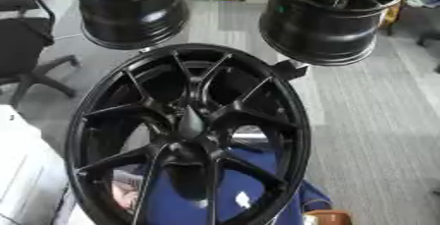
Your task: Pull the pin out of the wheel hub.
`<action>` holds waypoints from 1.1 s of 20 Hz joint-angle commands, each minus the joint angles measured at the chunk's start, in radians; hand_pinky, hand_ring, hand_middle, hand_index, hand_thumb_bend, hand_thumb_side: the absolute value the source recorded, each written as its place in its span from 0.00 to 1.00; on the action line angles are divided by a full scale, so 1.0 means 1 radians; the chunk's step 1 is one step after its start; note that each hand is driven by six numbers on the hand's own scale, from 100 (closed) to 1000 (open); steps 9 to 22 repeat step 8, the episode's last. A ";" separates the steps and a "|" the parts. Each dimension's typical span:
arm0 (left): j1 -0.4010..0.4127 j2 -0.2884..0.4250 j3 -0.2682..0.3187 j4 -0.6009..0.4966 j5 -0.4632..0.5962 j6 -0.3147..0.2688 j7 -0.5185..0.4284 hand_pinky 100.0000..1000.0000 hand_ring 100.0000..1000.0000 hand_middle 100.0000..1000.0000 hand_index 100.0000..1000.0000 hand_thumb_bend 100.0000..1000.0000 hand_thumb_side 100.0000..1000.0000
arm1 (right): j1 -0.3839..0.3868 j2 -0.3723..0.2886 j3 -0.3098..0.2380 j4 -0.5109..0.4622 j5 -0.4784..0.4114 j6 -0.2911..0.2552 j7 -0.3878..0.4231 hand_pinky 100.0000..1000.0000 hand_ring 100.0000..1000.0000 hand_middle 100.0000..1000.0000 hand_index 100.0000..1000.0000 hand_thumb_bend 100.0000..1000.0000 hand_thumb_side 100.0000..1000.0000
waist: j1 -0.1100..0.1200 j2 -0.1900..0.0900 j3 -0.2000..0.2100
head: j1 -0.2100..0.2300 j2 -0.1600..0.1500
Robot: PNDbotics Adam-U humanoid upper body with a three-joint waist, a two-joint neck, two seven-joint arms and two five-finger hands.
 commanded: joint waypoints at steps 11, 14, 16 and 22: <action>-0.057 -0.141 0.002 -0.095 0.111 -0.076 0.135 0.58 0.59 0.58 0.71 0.20 0.35 | -0.035 -0.021 -0.020 -0.006 0.007 -0.034 0.019 0.85 0.68 0.75 0.81 0.00 0.00 | -0.005 -0.010 -0.011 | -0.008 -0.016; -0.057 -0.141 0.002 -0.095 0.111 -0.076 0.135 0.58 0.59 0.58 0.71 0.20 0.35 | -0.035 -0.021 -0.020 -0.006 0.007 -0.034 0.019 0.85 0.68 0.75 0.81 0.00 0.00 | -0.005 -0.010 -0.011 | -0.008 -0.016; -0.057 -0.141 0.002 -0.095 0.111 -0.076 0.135 0.58 0.59 0.58 0.71 0.20 0.35 | -0.035 -0.021 -0.020 -0.006 0.007 -0.034 0.019 0.85 0.68 0.75 0.81 0.00 0.00 | -0.005 -0.010 -0.011 | -0.008 -0.016; -0.057 -0.141 0.002 -0.095 0.111 -0.076 0.135 0.58 0.59 0.58 0.71 0.20 0.35 | -0.035 -0.021 -0.020 -0.006 0.007 -0.034 0.019 0.85 0.68 0.75 0.81 0.00 0.00 | -0.005 -0.010 -0.011 | -0.008 -0.016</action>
